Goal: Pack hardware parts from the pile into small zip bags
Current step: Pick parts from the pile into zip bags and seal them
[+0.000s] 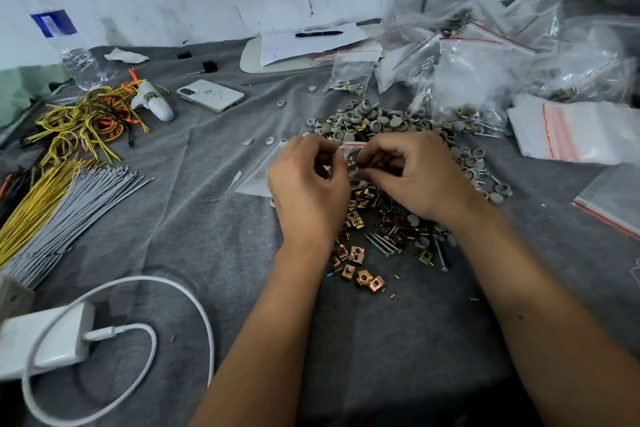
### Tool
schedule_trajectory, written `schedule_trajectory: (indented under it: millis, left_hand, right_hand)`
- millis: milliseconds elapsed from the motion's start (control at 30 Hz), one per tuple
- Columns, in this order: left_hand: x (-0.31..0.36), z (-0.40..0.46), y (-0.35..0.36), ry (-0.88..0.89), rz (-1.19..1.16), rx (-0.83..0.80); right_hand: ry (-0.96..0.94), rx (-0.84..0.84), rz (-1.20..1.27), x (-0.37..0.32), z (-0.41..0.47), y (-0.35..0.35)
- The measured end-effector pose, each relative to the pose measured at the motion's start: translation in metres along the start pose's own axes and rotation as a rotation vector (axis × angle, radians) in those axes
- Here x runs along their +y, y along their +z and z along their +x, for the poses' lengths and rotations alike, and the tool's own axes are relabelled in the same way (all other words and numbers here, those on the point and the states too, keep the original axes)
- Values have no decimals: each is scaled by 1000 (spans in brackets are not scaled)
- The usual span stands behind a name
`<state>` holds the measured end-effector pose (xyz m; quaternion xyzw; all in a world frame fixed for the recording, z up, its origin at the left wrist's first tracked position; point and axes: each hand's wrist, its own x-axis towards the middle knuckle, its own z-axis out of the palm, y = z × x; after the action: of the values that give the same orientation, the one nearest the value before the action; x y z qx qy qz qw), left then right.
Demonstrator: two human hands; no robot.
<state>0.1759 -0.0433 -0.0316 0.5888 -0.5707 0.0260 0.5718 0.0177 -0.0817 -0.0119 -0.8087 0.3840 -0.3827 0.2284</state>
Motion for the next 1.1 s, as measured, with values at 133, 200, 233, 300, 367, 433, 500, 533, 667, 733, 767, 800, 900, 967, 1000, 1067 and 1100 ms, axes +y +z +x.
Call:
schedule_trajectory:
  millis: [133, 200, 233, 300, 367, 433, 500, 533, 667, 733, 767, 800, 900, 967, 1000, 1067, 1100]
  left_hand:
    - [-3, 1, 0, -27, 30, 35]
    - [-5, 2, 0, -56, 41, 38]
    - [-5, 2, -1, -70, 47, 43]
    - [-5, 2, -1, -99, 60, 58]
    - [-4, 3, -2, -119, 66, 89]
    - [-3, 4, -3, -126, 48, 146]
    - [-2, 5, -5, -118, 25, 197]
    - [-1, 5, -5, -110, 31, 205]
    - [-1, 5, -3, -104, 72, 161]
    - [0, 5, -2, -117, 68, 153]
    - [0, 6, -2, -120, 69, 153]
    - [0, 5, -1, -120, 70, 151]
    - [0, 5, -1, -123, 75, 137]
    - [-1, 5, -1, -119, 80, 135]
    - [-1, 5, -1, -118, 82, 134]
    - [-2, 5, -1, -122, 85, 128]
    - [-3, 4, -1, -125, 85, 124]
  right_hand:
    - [-12, 59, 11, 2, 0, 0]
    - [-8, 100, 2, 4, 0, -2]
    - [-9, 109, -2, 5, 0, -3]
    - [-19, 96, 10, 6, 0, -7]
    - [-37, -10, 45, 5, 0, -13]
    - [-32, -208, 41, 3, -1, -19]
    - [10, -399, -43, 3, 0, -20]
    - [38, -473, -104, 3, 0, -20]
    - [118, -612, -338, -1, 3, -15]
    - [112, -652, -483, -9, 3, -9]
    - [115, -661, -519, -12, 3, -7]
    - [122, -666, -528, -14, 2, -6]
    - [129, -683, -499, -16, 4, -7]
    - [129, -651, -510, -15, 5, -5]
    - [121, -625, -541, -14, 6, -1]
    - [80, -580, -577, -10, 7, 5]
    - [53, -566, -549, -8, 7, 7]
